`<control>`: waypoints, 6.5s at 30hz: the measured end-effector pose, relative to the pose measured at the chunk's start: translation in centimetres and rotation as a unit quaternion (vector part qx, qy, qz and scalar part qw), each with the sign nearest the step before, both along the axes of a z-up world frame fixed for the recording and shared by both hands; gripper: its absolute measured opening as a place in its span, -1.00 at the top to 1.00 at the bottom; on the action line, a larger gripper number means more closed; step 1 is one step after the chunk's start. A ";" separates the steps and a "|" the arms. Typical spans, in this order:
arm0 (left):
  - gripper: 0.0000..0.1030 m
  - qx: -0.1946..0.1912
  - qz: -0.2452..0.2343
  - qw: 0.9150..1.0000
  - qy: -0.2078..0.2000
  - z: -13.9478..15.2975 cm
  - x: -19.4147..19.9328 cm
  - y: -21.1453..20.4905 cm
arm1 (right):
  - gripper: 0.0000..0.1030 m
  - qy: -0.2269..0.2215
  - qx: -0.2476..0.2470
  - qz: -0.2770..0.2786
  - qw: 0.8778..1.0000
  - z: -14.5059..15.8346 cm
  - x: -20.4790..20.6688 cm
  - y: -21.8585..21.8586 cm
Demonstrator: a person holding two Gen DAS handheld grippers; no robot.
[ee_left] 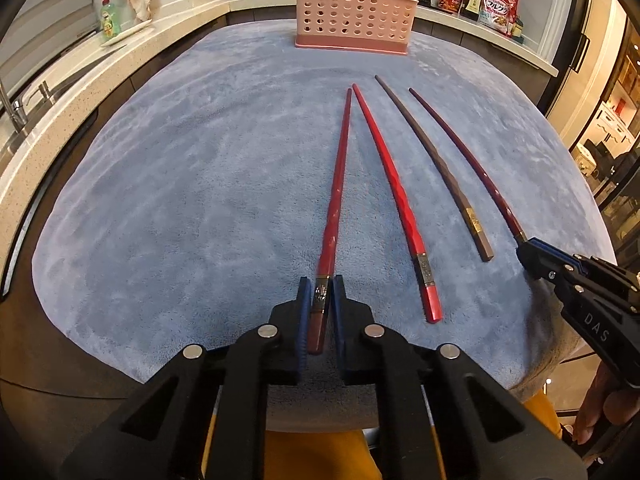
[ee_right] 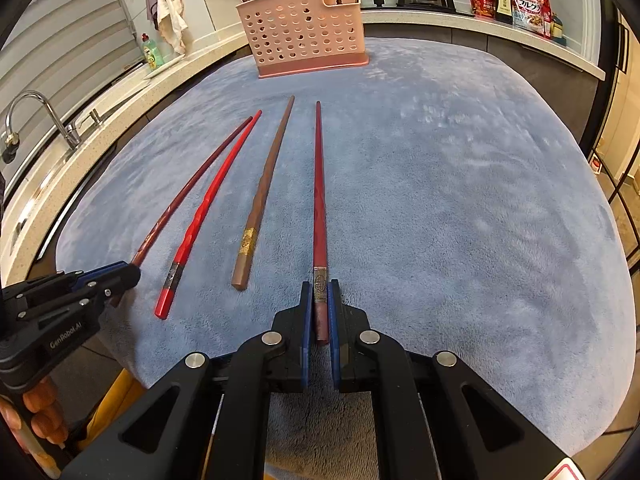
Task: Organize utensils
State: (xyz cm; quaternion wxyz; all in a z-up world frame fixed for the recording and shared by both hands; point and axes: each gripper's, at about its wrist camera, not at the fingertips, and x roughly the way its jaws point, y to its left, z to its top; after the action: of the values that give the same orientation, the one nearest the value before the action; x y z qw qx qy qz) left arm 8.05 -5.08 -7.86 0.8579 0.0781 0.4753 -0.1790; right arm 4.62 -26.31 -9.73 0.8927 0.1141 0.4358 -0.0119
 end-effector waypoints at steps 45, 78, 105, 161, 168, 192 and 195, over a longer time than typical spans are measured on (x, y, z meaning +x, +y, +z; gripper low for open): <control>0.87 -0.102 0.029 0.990 -0.090 16.6 11.7 -1.0 | 0.97 -0.212 0.006 -0.047 0.976 19.6 6.9 -7.5; 0.86 -0.102 0.039 0.991 -0.075 16.6 9.3 -0.7 | 0.36 0.017 -0.020 -0.050 0.998 -0.4 -1.5 -13.0; 0.86 -0.099 0.033 0.992 -0.068 16.1 8.5 -0.5 | 0.85 0.020 -0.016 0.000 1.000 0.6 -2.3 -9.6; 0.85 -0.147 0.044 0.965 -0.214 25.9 31.6 -8.3 | 0.85 -0.238 0.042 -0.045 0.969 23.4 32.4 -9.2; 0.75 -0.141 0.054 0.970 -0.191 23.8 31.9 -8.0 | 0.78 -0.220 0.039 -0.044 0.974 21.9 32.4 -9.4; 0.18 -0.100 0.065 0.975 -0.188 23.9 22.9 -5.4 | 0.48 -0.245 0.004 -0.001 0.969 24.4 20.5 -5.5; 0.18 -0.089 0.066 0.976 -0.188 23.5 21.6 -5.0 | 0.47 -0.237 0.008 0.000 0.971 23.8 18.9 -5.1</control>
State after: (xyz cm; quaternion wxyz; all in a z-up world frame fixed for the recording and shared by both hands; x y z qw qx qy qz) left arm 29.64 -10.05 15.69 0.9453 0.0018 0.2917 -0.1458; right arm 23.51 -31.42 14.11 0.9696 0.1210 0.2116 0.0195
